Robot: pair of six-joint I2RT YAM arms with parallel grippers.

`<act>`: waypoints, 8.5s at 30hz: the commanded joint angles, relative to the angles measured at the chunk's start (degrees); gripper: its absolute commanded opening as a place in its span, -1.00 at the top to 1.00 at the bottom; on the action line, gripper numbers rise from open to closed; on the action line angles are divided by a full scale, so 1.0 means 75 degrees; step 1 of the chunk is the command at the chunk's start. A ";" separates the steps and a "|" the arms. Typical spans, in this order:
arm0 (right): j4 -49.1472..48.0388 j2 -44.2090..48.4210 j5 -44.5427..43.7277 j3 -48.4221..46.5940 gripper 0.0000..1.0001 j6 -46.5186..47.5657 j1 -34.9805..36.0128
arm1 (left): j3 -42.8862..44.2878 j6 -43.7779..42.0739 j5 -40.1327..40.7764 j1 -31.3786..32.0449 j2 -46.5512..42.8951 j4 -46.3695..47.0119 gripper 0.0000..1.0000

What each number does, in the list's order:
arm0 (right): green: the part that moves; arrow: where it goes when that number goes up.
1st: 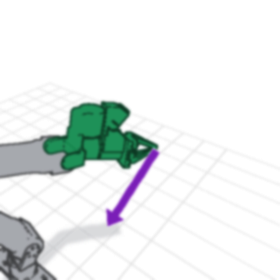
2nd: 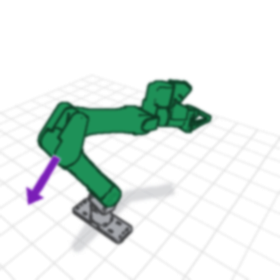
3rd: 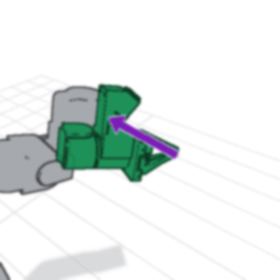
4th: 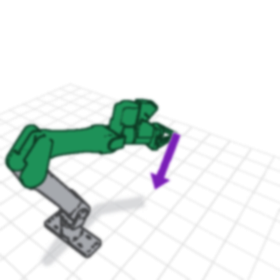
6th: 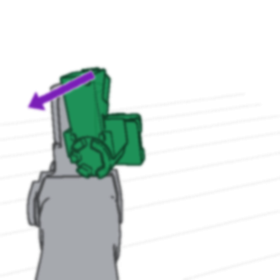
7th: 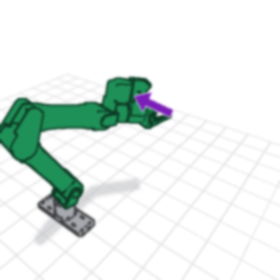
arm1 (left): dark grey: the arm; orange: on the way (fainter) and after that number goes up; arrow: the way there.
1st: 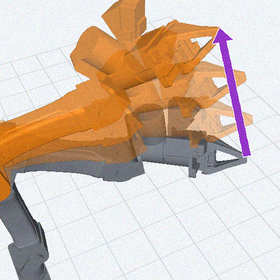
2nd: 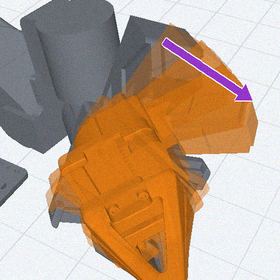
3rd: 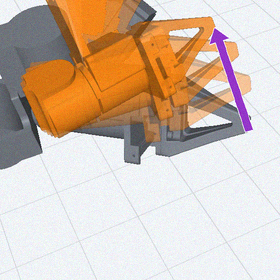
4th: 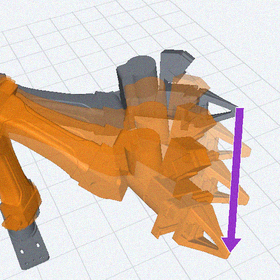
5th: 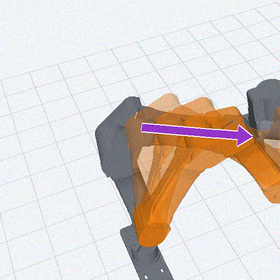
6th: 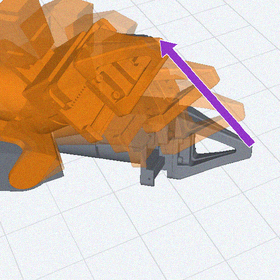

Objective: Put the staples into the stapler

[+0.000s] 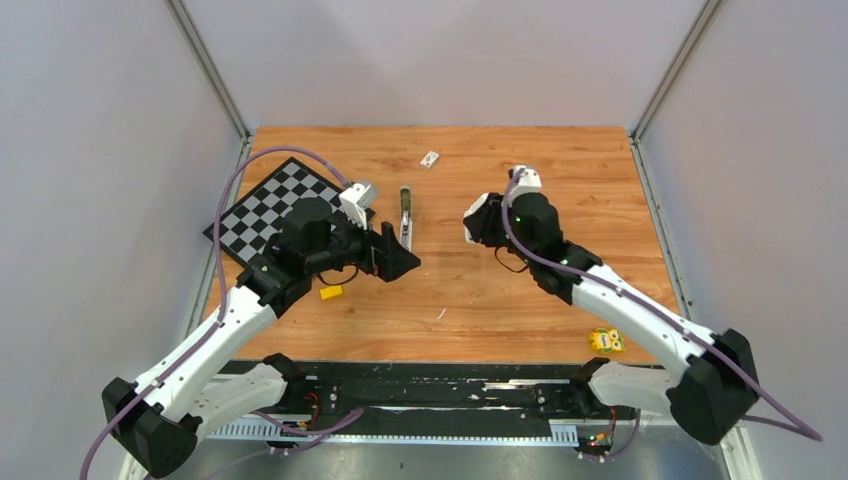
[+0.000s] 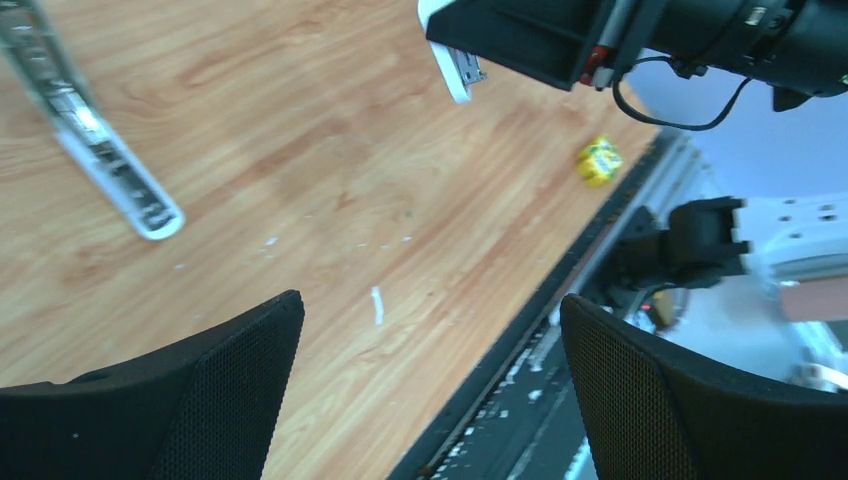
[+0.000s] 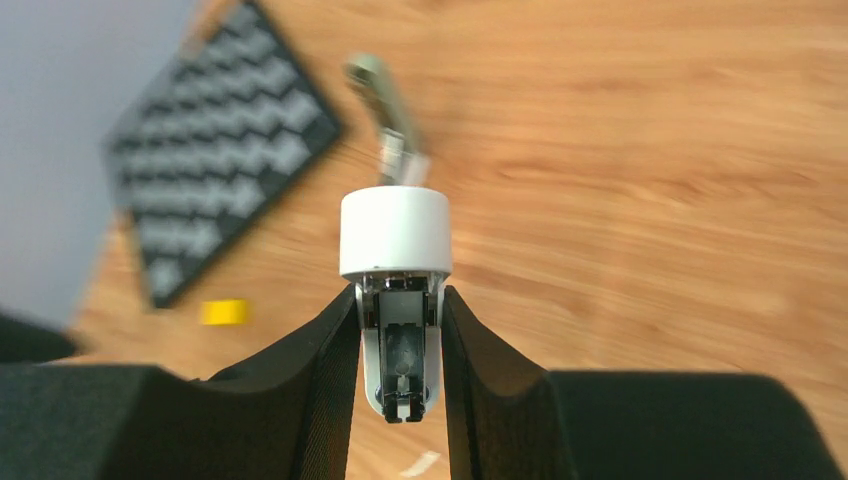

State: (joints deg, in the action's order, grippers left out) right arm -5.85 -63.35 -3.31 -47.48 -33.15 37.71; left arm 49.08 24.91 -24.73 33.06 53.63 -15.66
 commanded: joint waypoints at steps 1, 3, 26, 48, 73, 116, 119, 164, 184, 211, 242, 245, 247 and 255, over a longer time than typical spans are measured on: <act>0.2359 -0.1279 -0.1877 -0.0589 0.73 0.1428 -0.0149 | 0.0252 -0.1104 0.1255 -0.0026 -0.0211 -0.1393 -1.00; 0.2622 -0.1838 -0.2249 -0.0790 0.72 0.1408 -0.0207 | 0.0188 -0.1167 0.1503 -0.0026 -0.0292 -0.1469 -1.00; 0.2433 -0.4598 -0.2178 -0.1183 0.44 0.0384 -0.0833 | 0.0338 -0.1282 0.2989 -0.0032 -0.0287 -0.2135 -1.00; 0.2984 -0.1121 -0.1065 -0.0203 -0.86 0.0914 -0.0844 | 0.5197 -0.1869 0.4953 -0.0154 0.4859 -0.1698 -0.97; 0.2780 0.0243 -0.0251 -0.0395 -0.98 0.0932 -0.0837 | 1.1002 -0.2207 0.3347 -0.1220 1.2524 -0.0356 -0.72; 0.3166 0.1381 -0.0777 -0.0627 -0.99 0.1223 -0.0849 | 1.1608 -0.0313 0.3980 -0.1185 1.3321 -0.0310 -0.11; 0.3178 0.1485 -0.0805 -0.0605 -0.99 0.1282 -0.0850 | 1.1614 -0.0105 0.4061 -0.1174 1.3354 -0.0291 -0.06; 0.3280 0.2493 -0.1062 -0.0203 -1.00 0.1832 -0.1263 | 0.8862 -0.0761 0.3037 -0.0203 1.1481 0.0039 0.22; 0.3884 0.3660 -0.0340 0.0721 -0.99 0.1115 -0.1337 | 0.1749 -0.0962 0.2737 0.1334 0.6369 0.1179 0.27; 0.3559 0.2649 0.1736 0.1717 -0.72 0.0433 -0.1340 | -0.1070 -0.1049 0.3810 0.2865 0.5380 0.3063 -0.29; 0.2606 0.2498 0.2445 0.2369 -0.33 0.0190 -0.1734 | -0.0818 -0.2423 0.1723 0.2869 0.5416 0.2980 -0.35; 0.1971 0.2199 0.3059 0.2589 0.00 0.0027 -0.1943 | -0.0819 -0.2465 0.1848 0.2867 0.5385 0.2927 -0.34; 0.1525 0.1896 0.3475 0.2667 0.11 0.0009 -0.2031 | -0.0835 -0.2477 0.1987 0.2872 0.5363 0.2945 -0.34; -0.0117 -0.0050 0.4943 0.2614 0.24 0.0008 -0.2078 | -0.0908 -0.2597 0.2372 0.2869 0.5397 0.3125 -0.28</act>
State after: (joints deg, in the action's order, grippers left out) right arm 0.99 -58.48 25.82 -28.32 -32.64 23.09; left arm 43.38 7.01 -9.19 54.22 94.96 8.80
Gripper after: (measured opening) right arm 0.389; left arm 0.651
